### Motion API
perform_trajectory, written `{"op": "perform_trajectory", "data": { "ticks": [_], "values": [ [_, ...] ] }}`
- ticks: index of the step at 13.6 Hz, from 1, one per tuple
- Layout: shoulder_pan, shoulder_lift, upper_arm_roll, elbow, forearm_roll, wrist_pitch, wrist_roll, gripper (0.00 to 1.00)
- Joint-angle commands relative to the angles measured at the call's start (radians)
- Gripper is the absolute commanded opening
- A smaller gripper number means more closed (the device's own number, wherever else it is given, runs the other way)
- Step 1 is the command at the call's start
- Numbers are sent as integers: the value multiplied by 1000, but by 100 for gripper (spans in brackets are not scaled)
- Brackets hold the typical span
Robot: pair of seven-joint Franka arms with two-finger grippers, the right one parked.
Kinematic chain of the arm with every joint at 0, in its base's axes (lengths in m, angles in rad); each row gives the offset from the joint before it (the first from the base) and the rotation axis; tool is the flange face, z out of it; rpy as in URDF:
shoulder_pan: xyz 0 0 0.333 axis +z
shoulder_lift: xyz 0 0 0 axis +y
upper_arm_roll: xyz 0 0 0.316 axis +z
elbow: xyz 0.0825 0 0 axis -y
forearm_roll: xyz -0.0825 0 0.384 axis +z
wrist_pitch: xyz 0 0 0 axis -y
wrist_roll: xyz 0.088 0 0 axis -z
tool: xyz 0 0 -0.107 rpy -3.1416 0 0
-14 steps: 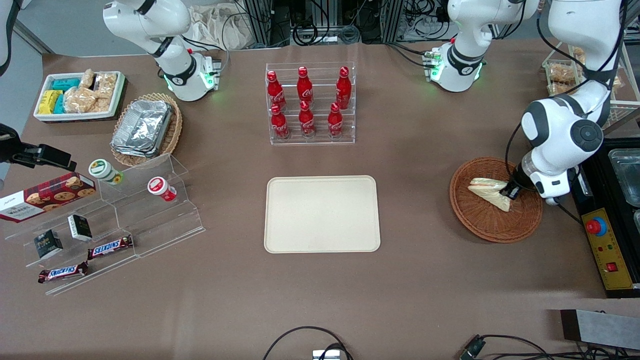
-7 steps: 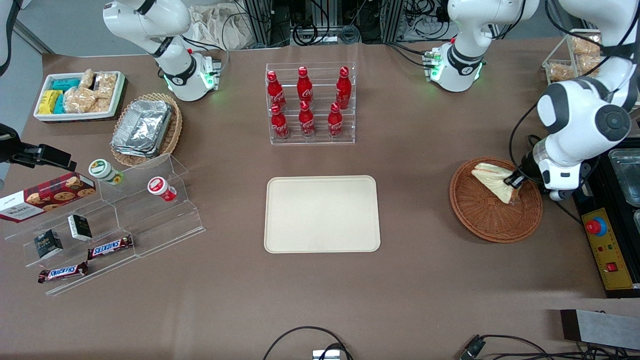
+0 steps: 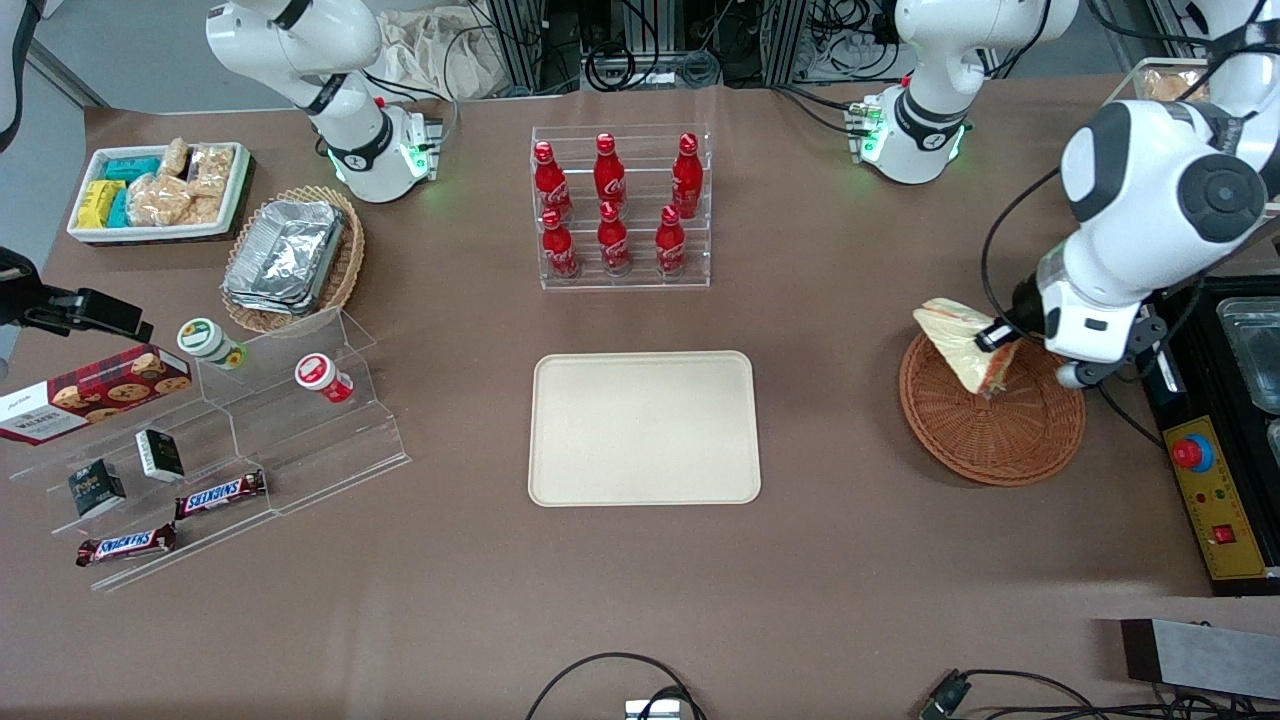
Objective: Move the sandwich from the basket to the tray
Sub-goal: 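Lift the sandwich out of the basket and carry it toward the tray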
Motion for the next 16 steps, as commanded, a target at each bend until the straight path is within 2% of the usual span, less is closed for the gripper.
{"op": "perform_trajectory", "data": {
  "ticks": [1, 4, 11, 14, 16],
  "values": [
    [3, -3, -80, 29, 1, -16, -12, 0],
    [3, 11, -172, 49, 13, -4, -1, 0],
    [3, 13, -292, 91, 15, -3, 16, 4],
    [3, 26, -350, 107, 79, 7, 37, 6],
    [2, 46, -361, 129, 82, 7, 63, 8]
  ]
}}
